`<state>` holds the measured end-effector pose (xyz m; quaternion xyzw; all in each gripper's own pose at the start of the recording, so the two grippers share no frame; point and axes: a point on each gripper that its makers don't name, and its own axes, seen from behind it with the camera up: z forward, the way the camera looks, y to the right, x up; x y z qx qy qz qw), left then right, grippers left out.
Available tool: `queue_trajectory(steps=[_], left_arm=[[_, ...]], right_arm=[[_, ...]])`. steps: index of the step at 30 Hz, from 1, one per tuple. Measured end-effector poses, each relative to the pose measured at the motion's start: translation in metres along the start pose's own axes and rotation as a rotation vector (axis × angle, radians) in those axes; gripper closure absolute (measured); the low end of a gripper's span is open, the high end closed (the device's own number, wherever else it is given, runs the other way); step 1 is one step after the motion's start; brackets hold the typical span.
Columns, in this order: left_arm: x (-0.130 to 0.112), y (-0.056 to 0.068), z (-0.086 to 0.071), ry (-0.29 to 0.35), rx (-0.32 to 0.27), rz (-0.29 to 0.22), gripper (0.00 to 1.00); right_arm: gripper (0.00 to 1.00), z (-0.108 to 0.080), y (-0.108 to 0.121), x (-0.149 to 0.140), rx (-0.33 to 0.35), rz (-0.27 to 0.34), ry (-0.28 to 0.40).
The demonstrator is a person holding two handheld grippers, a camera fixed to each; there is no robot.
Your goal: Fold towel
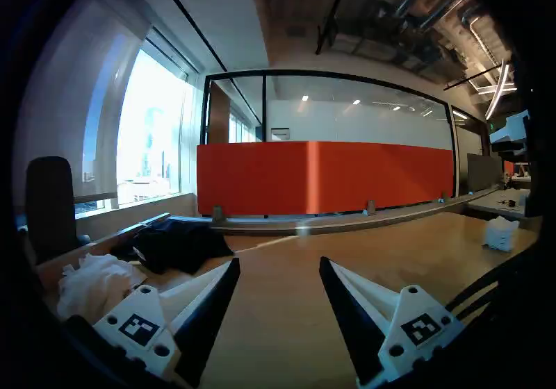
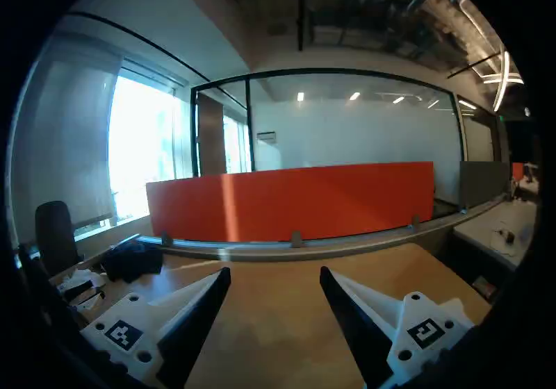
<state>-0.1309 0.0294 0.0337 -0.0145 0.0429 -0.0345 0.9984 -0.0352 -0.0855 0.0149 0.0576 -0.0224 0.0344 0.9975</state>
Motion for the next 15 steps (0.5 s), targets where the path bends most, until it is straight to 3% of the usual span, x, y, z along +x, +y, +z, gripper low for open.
queue_trajectory(steps=[15], left_arm=[[-0.022,-0.015,0.005,0.023,0.036,-0.029,0.16]], right_arm=[[0.01,0.011,-0.002,-0.013,0.014,-0.026,-0.009]])
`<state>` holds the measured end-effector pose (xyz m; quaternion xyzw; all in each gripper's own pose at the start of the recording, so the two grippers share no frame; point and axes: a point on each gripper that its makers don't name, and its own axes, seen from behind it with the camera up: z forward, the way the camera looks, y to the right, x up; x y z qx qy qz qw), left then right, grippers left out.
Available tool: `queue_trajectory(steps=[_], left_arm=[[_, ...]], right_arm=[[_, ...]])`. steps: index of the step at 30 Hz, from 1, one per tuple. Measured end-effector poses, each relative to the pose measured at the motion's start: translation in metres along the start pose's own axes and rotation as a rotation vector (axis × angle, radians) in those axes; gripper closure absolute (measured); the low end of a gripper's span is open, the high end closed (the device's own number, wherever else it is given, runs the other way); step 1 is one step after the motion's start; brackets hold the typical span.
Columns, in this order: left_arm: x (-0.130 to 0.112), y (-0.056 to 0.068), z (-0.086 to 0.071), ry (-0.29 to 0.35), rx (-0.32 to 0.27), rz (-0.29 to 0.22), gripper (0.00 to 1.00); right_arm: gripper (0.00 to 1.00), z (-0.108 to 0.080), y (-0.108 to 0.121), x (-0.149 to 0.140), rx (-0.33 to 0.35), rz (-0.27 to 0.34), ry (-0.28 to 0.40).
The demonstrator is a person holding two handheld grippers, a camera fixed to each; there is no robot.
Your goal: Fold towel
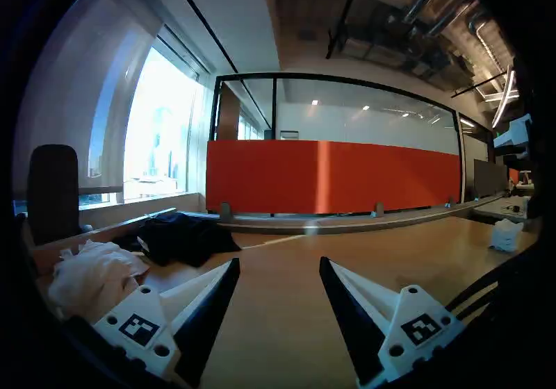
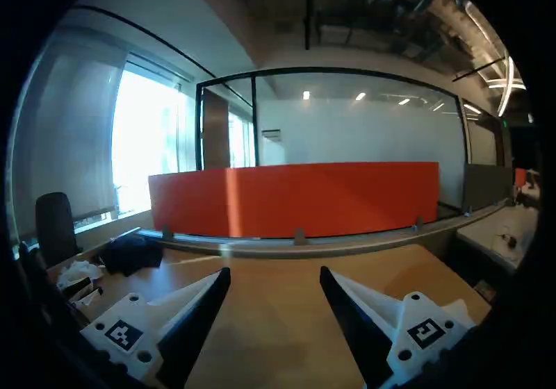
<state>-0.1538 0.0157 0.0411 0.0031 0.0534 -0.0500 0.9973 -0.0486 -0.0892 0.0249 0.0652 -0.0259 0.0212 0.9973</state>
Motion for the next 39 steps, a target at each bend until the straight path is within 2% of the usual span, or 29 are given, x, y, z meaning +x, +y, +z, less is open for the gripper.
queue_trajectory(steps=[8,23,31,39], left_arm=[[-0.010,-0.006,0.000,-0.011,0.011,0.012,0.16],[-0.014,-0.001,0.004,-0.015,0.008,0.020,0.16],[-0.016,0.000,0.004,-0.015,0.007,0.024,0.16],[-0.017,0.001,0.005,-0.015,0.007,0.024,0.16]], right_arm=[[0.01,0.000,0.003,0.001,-0.005,-0.003,0.006],[0.01,-0.002,0.007,-0.003,-0.002,0.004,0.010],[0.01,-0.004,0.025,-0.003,-0.021,0.000,0.034],[0.01,-0.008,0.050,0.003,-0.057,-0.022,0.087]])
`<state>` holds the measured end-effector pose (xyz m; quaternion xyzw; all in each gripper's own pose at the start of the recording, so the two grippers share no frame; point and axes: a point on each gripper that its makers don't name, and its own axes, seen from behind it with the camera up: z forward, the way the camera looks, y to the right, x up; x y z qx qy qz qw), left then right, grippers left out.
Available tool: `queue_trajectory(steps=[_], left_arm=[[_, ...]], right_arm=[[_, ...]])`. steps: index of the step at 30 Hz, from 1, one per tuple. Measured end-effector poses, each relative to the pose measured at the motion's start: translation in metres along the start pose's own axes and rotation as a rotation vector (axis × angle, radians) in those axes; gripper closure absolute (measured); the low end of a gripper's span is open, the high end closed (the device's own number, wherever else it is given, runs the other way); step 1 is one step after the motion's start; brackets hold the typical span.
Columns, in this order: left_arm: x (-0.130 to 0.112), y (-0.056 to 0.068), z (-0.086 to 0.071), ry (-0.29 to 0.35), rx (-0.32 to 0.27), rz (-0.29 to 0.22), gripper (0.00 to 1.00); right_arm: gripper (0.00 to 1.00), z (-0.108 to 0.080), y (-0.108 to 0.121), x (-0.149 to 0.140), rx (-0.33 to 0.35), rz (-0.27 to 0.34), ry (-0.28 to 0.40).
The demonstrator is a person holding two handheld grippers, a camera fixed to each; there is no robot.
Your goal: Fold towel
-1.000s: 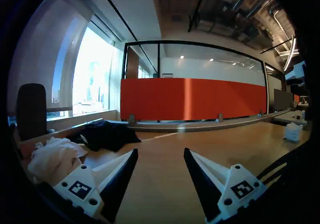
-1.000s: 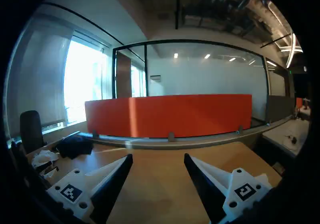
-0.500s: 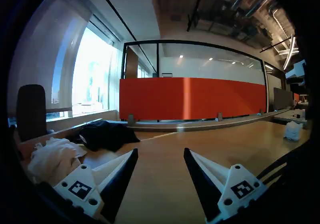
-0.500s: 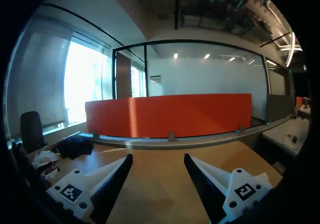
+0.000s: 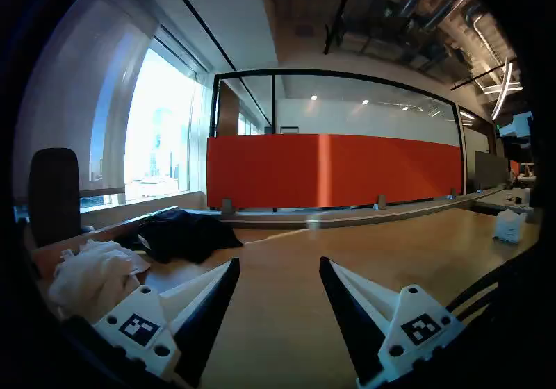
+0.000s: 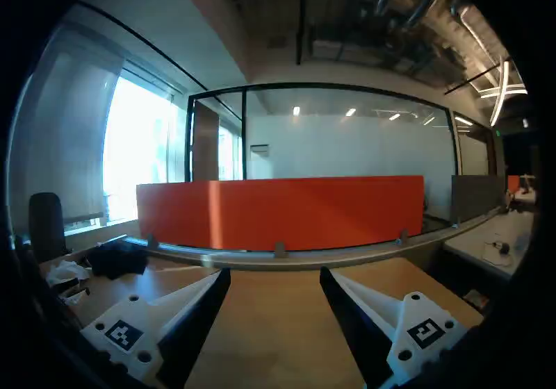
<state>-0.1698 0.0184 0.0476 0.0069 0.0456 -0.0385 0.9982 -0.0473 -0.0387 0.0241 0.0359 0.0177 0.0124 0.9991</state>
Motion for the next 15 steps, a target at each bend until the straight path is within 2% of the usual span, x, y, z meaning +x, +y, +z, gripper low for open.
queue_trajectory(steps=[5,11,15], left_arm=[[-0.001,-0.001,0.001,0.000,0.000,0.000,0.16],[-0.002,0.000,0.000,0.000,0.000,0.000,0.16],[-0.002,0.000,0.000,0.000,0.000,0.000,0.16]], right_arm=[[0.01,-0.002,0.011,-0.010,-0.015,-0.016,0.020],[0.01,-0.002,0.034,-0.039,-0.074,-0.038,0.029],[0.01,-0.002,0.037,-0.058,-0.080,-0.050,0.044]])
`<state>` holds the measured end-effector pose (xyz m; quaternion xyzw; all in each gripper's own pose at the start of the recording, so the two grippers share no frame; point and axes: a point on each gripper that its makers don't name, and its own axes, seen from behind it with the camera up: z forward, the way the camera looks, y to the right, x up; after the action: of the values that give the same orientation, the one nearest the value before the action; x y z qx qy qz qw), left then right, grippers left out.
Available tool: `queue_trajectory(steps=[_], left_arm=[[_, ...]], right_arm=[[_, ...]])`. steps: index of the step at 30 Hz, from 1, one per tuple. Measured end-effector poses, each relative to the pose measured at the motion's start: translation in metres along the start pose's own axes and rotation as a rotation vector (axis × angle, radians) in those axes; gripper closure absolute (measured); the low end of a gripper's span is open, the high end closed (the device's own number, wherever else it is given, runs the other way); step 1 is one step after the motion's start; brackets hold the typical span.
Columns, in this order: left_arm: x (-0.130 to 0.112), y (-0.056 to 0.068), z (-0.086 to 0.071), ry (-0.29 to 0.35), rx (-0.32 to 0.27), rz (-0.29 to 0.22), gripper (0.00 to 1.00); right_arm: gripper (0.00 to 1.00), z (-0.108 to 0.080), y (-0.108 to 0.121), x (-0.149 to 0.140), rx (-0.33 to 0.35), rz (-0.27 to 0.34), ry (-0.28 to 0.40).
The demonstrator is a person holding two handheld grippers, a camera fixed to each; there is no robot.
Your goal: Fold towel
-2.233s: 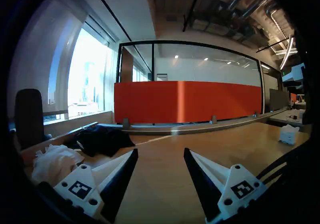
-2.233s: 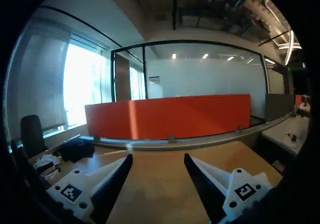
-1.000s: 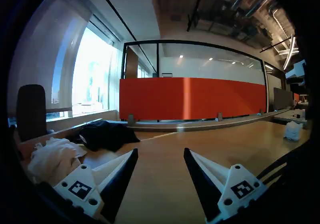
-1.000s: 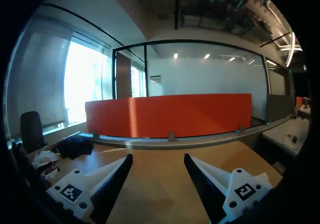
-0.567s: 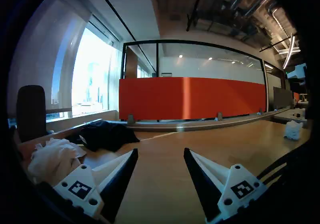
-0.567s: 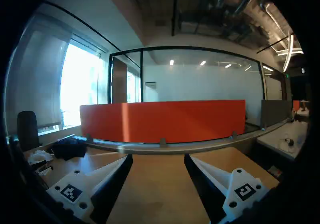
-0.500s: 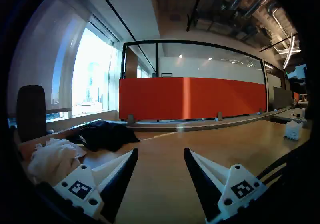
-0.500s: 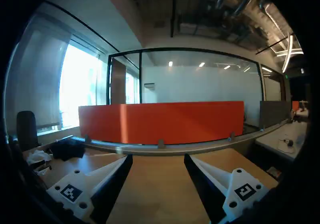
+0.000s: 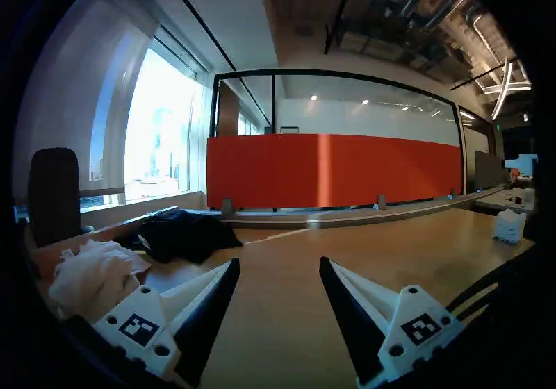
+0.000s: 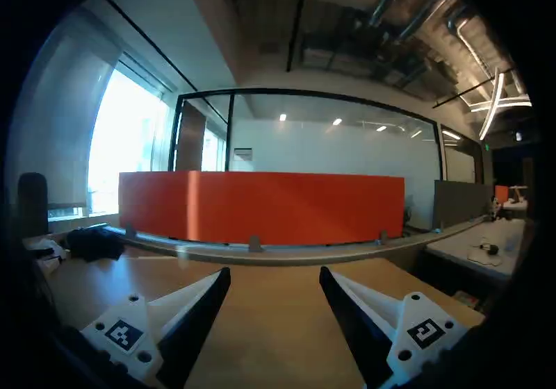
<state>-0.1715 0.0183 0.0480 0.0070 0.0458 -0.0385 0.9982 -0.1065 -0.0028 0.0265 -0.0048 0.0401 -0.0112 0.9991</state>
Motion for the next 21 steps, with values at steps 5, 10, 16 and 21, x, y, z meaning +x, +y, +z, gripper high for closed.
queue_trajectory(steps=[5,10,16,21], left_arm=[[0.000,0.000,0.000,0.000,0.000,0.000,0.16],[0.000,0.000,0.000,0.000,0.000,0.000,0.16],[0.000,0.000,0.000,0.000,0.000,0.000,0.16],[0.000,0.000,0.000,0.000,0.000,0.000,0.16]], right_arm=[[0.01,0.001,-0.003,-0.019,0.026,0.024,0.013],[0.01,0.001,0.005,-0.036,0.016,0.072,0.015],[0.01,0.001,0.016,-0.056,0.007,0.102,0.001],[0.01,0.002,0.021,-0.073,0.004,0.093,-0.023]])
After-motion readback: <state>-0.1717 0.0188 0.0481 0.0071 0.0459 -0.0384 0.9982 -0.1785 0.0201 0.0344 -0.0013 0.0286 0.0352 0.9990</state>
